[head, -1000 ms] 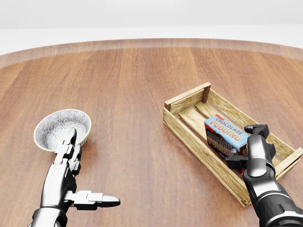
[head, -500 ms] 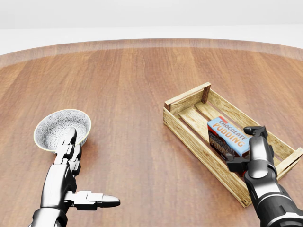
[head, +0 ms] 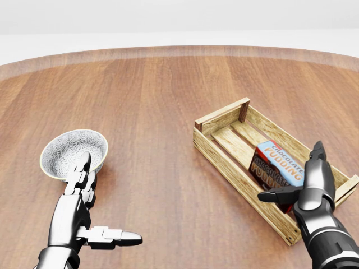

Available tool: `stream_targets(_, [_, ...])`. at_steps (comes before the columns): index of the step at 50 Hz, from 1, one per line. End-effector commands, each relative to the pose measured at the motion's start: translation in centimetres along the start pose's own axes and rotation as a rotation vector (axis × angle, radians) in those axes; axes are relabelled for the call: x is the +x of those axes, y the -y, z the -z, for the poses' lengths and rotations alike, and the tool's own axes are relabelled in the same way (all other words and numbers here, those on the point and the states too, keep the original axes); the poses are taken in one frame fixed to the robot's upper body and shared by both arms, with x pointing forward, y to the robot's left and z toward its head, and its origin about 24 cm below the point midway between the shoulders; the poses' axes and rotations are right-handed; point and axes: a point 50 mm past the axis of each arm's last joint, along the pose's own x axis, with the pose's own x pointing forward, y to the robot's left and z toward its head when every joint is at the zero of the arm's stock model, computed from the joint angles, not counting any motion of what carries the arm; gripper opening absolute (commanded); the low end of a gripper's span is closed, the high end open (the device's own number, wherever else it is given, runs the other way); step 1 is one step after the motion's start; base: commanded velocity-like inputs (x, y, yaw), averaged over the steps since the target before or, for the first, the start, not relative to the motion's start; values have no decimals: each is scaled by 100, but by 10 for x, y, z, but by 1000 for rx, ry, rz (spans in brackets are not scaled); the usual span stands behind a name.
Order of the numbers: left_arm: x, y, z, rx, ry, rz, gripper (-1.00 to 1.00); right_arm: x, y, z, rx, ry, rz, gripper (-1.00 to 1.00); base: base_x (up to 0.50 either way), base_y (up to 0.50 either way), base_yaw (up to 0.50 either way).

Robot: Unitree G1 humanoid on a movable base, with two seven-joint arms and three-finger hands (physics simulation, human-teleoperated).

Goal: Pick up the chocolate pudding and put it in the tray.

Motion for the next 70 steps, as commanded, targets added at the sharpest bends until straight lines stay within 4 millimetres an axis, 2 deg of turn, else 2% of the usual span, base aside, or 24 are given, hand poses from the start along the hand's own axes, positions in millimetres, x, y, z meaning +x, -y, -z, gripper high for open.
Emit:
stream_targets(1, [1,0,1,-11,-2,1,100,5,21,-10,-56,48,188,100,0,0,0])
stream_targets(2, [1,0,1,-12,-2,2,100,4,19,-6,-73,43,185,100,0,0,0])
stream_targets(4, [1,0,1,-10,-3,2,100,7,25,-17,-69,73,203,100,0,0,0])
stream_targets(10, [2,0,1,-13,-2,-1,100,9,32,-27,-132,126,218,100,0,0,0])
stream_targets(12, [2,0,1,-14,-2,-1,100,9,31,-24,-147,122,214,100,0,0,0])
stream_targets(14, [2,0,1,-14,-3,-2,100,11,37,-33,-137,144,232,100,0,0,0])
stream_targets(20, [3,0,1,-14,-3,-1,100,12,42,-41,-163,177,245,100,0,0,0])
stream_targets(25, [2,0,1,-13,-2,0,100,12,42,-39,-203,189,244,100,0,0,0])
stream_targets(28, [2,0,1,-13,-1,0,100,14,50,-51,-173,214,270,100,0,0,0])
stream_targets(32, [2,0,1,-12,-2,1,100,14,49,-50,-197,218,267,100,0,0,0])
stream_targets(34, [2,1,1,-13,-1,1,100,15,56,-61,-171,244,292,100,0,0,0])
stream_targets(45, [1,0,1,-13,-1,1,100,15,72,-78,-173,311,344,100,0,0,0])
stream_targets(50, [1,1,0,-12,-1,1,100,15,81,-90,-117,343,377,100,0,0,0])
stream_targets(59, [2,0,1,-13,-1,0,100,5,98,-121,15,471,445,100,0,0,0])
stream_targets(67, [2,0,1,-14,-1,-1,100,-16,112,-149,138,631,505,100,0,0,0])
stream_targets(70, [2,0,1,-14,-2,-2,100,-31,120,-163,213,720,535,100,0,0,0])
